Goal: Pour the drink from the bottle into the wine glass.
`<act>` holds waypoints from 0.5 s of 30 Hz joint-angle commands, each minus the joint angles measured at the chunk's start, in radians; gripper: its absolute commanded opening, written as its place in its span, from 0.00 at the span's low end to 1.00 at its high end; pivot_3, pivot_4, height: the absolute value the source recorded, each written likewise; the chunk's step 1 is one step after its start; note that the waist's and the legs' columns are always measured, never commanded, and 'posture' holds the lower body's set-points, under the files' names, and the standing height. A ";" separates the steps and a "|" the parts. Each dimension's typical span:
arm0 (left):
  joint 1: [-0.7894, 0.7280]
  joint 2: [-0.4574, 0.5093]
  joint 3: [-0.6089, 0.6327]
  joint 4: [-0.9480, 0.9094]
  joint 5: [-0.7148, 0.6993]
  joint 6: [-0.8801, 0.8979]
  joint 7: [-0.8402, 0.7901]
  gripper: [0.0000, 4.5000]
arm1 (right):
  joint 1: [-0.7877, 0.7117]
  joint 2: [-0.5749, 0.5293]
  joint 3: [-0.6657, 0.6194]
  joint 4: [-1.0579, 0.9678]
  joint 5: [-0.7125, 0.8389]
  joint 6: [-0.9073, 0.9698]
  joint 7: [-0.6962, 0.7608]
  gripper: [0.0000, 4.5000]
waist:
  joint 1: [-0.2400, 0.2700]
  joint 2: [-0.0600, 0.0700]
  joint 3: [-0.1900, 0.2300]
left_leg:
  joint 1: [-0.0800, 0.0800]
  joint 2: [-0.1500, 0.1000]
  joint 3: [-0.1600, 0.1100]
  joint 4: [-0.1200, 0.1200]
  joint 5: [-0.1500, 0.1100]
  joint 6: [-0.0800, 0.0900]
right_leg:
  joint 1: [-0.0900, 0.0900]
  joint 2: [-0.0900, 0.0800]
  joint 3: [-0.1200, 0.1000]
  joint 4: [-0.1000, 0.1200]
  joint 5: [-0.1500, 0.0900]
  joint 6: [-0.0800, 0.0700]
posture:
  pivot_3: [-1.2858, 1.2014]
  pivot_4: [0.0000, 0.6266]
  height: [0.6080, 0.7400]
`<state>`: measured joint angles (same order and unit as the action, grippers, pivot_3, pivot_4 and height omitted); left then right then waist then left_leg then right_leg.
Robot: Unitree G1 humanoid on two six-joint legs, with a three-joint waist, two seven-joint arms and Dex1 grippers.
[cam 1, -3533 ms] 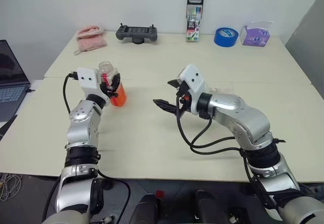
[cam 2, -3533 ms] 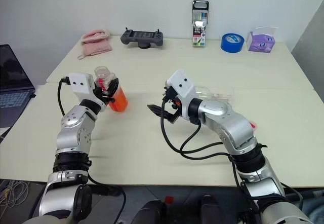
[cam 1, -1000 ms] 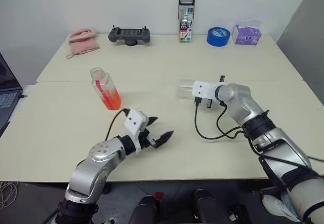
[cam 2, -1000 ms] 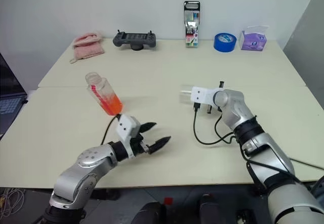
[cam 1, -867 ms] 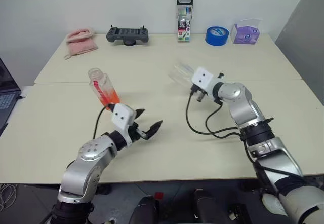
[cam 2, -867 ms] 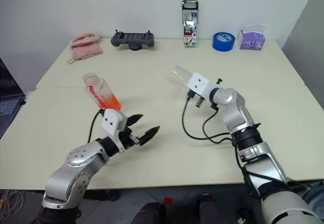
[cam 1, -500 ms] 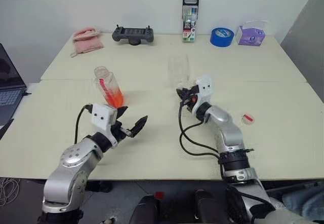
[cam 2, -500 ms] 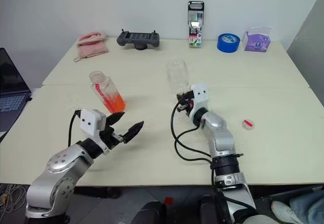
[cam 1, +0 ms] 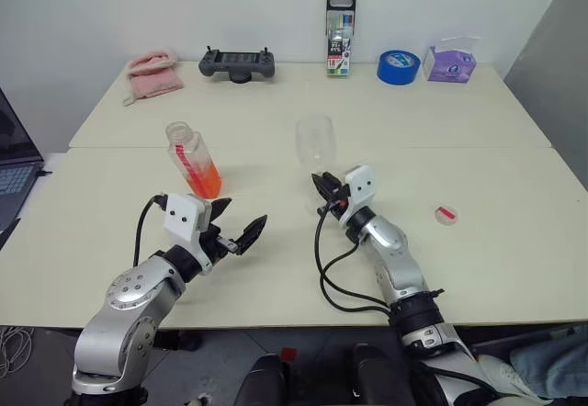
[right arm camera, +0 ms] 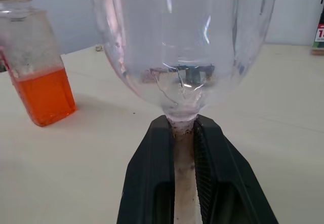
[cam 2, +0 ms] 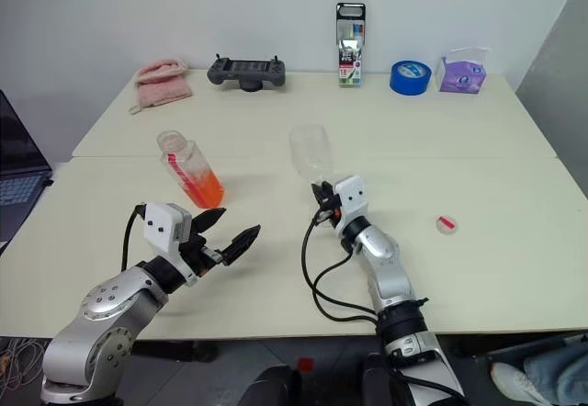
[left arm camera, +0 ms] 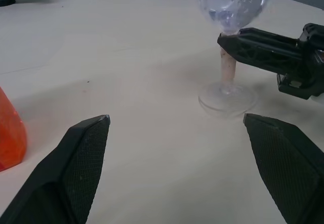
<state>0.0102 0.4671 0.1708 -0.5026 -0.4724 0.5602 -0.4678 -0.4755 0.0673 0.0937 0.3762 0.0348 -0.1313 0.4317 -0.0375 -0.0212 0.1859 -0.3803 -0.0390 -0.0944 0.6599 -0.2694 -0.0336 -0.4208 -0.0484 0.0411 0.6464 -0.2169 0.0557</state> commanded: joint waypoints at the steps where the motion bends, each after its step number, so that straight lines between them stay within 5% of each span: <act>1: -0.008 0.010 0.015 -0.038 -0.011 -0.007 0.000 1.00 | 0.046 -0.020 0.030 -0.020 0.004 0.008 0.026 0.05 | 0.000 0.000 0.000 | 0.000 0.000 0.000 0.000 0.000 0.000 | 0.000 0.000 0.000 0.000 0.000 0.000 | 0.52 0.24 1.00; 14: -0.014 0.008 0.009 -0.019 -0.001 -0.010 -0.001 1.00 | 0.090 -0.102 0.091 -0.111 0.024 0.166 0.107 0.05 | 0.004 0.000 -0.002 | 0.001 0.000 0.000 0.000 0.000 0.000 | 0.001 0.000 0.000 0.000 0.000 0.000 | 0.52 0.24 1.00; 15: -0.015 0.008 0.008 -0.016 0.001 -0.011 -0.001 1.00 | 0.083 -0.103 0.096 -0.110 0.025 0.178 0.109 0.13 | 0.004 0.000 -0.002 | 0.001 0.000 0.000 0.000 0.000 0.000 | 0.001 0.000 0.000 0.000 0.000 0.000 | 0.52 0.24 1.00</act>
<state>0.0054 0.4680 0.1708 -0.5008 -0.4692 0.5606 -0.4691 -0.4136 -0.0330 0.1422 0.2385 0.0701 -0.0102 0.5103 -0.0335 -0.0214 0.1842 -0.3791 -0.0389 -0.0944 0.6599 -0.2695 -0.0336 -0.4196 -0.0483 0.0410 0.6460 -0.2172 0.0555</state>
